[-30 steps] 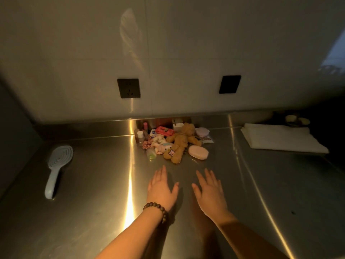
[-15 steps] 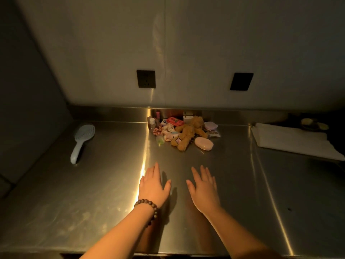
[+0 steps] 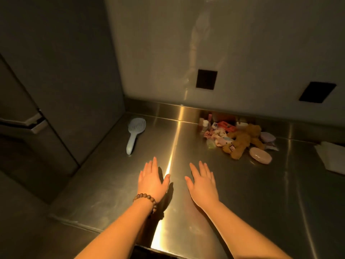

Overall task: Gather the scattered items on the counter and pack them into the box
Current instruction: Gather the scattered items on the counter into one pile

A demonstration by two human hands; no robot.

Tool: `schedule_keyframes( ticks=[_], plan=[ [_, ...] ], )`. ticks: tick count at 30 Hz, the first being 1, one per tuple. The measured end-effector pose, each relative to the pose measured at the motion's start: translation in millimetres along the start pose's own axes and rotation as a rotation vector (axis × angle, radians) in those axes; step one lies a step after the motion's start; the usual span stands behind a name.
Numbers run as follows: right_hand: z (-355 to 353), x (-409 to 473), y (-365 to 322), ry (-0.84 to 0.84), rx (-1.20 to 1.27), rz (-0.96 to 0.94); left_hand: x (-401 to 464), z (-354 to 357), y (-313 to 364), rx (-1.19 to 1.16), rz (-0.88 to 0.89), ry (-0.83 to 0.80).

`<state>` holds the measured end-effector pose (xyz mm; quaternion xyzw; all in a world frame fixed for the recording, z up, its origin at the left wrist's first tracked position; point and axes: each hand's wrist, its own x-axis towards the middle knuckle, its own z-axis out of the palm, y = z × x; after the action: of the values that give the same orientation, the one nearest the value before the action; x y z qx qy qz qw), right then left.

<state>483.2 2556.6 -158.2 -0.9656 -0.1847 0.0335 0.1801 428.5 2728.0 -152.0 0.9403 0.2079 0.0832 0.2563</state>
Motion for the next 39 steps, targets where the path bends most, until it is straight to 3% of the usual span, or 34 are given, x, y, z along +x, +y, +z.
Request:
schedule_keyframes(
  ticks=[10,26,32,39],
  plan=[
    [78,69,-155,-0.056,0.059,-0.022,85,-73,-160,0.059,-0.073,-0.009],
    [103,196,-237,-0.127,0.087,0.001,143,-85,-198,-0.012,-0.024,-0.032],
    [113,211,-232,-0.079,0.008,-0.021,157,-85,-198,-0.035,0.004,-0.052],
    [88,193,-147,-0.035,0.115,-0.151,177,-72,-181,-0.041,0.028,-0.098]
  ],
)
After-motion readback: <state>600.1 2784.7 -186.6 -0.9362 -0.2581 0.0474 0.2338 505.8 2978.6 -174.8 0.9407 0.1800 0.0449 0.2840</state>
